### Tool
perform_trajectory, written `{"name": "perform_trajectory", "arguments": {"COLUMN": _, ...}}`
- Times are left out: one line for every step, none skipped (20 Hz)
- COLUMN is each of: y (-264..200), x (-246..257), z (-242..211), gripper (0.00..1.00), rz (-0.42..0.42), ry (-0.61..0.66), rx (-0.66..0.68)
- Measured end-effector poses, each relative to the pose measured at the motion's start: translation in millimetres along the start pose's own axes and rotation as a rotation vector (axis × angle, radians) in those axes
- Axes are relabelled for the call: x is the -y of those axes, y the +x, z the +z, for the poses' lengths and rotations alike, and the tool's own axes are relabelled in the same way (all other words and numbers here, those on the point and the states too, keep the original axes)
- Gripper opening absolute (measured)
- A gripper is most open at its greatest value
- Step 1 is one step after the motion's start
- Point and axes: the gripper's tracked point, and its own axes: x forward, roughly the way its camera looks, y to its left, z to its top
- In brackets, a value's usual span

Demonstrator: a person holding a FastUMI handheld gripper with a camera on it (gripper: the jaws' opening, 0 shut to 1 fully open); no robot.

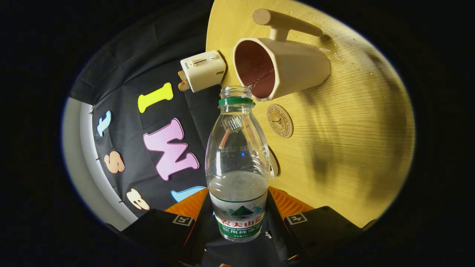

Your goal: Take the bottle from table, then pour the juice into the cup, finally place the bottle on the coaster

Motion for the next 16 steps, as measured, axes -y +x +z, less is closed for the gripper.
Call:
{"name": "perform_trajectory", "arguments": {"y": 0.1, "x": -0.5, "z": 0.7, "gripper": 0.75, "rz": 0.000, "ry": 0.003, "rx": -0.002}}
{"name": "perform_trajectory", "arguments": {"y": 0.1, "x": -0.2, "z": 1.6, "gripper": 0.75, "rz": -0.001, "ry": 0.007, "rx": -0.003}}
{"name": "perform_trajectory", "arguments": {"y": 0.1, "x": 0.0, "z": 1.8, "gripper": 0.75, "rz": -0.001, "ry": 0.010, "rx": -0.006}}
{"name": "perform_trajectory", "arguments": {"y": -0.6, "x": -0.1, "z": 2.1, "gripper": 0.75, "rz": -0.002, "ry": 0.014, "rx": -0.008}}
{"name": "perform_trajectory", "arguments": {"y": -1.1, "x": -0.6, "z": 2.1, "gripper": 0.75, "rz": -0.002, "ry": 0.019, "rx": -0.011}}
{"name": "perform_trajectory", "arguments": {"y": -0.3, "x": -1.8, "z": 1.6, "gripper": 0.75, "rz": -0.003, "ry": 0.022, "rx": -0.014}}
{"name": "perform_trajectory", "arguments": {"y": -0.2, "x": -2.3, "z": 2.9, "gripper": 0.75, "rz": -0.004, "ry": 0.026, "rx": -0.017}}
{"name": "perform_trajectory", "arguments": {"y": -1.8, "x": -3.2, "z": 2.2, "gripper": 0.75, "rz": -0.004, "ry": 0.029, "rx": -0.021}}
{"name": "perform_trajectory", "arguments": {"y": -2.5, "x": -2.8, "z": 2.5, "gripper": 0.75, "rz": -0.005, "ry": 0.033, "rx": -0.024}}
{"name": "perform_trajectory", "arguments": {"y": -2.2, "x": -3.4, "z": 2.5, "gripper": 0.75, "rz": -0.006, "ry": 0.037, "rx": -0.028}}
{"name": "perform_trajectory", "arguments": {"y": -2.1, "x": -3.2, "z": 3.2, "gripper": 0.75, "rz": -0.006, "ry": 0.042, "rx": -0.031}}
{"name": "perform_trajectory", "arguments": {"y": -3.2, "x": -3.9, "z": 2.5, "gripper": 0.75, "rz": -0.006, "ry": 0.048, "rx": -0.035}}
{"name": "perform_trajectory", "arguments": {"y": -3.3, "x": -4.9, "z": 2.9, "gripper": 0.75, "rz": -0.007, "ry": 0.055, "rx": -0.039}}
{"name": "perform_trajectory", "arguments": {"y": -3.0, "x": -6.2, "z": 3.3, "gripper": 0.75, "rz": -0.006, "ry": 0.062, "rx": -0.042}}
{"name": "perform_trajectory", "arguments": {"y": -3.5, "x": -6.9, "z": 4.3, "gripper": 0.75, "rz": -0.005, "ry": 0.070, "rx": -0.043}}
{"name": "perform_trajectory", "arguments": {"y": -5.4, "x": -8.4, "z": 5.1, "gripper": 0.75, "rz": -0.004, "ry": 0.078, "rx": -0.044}}
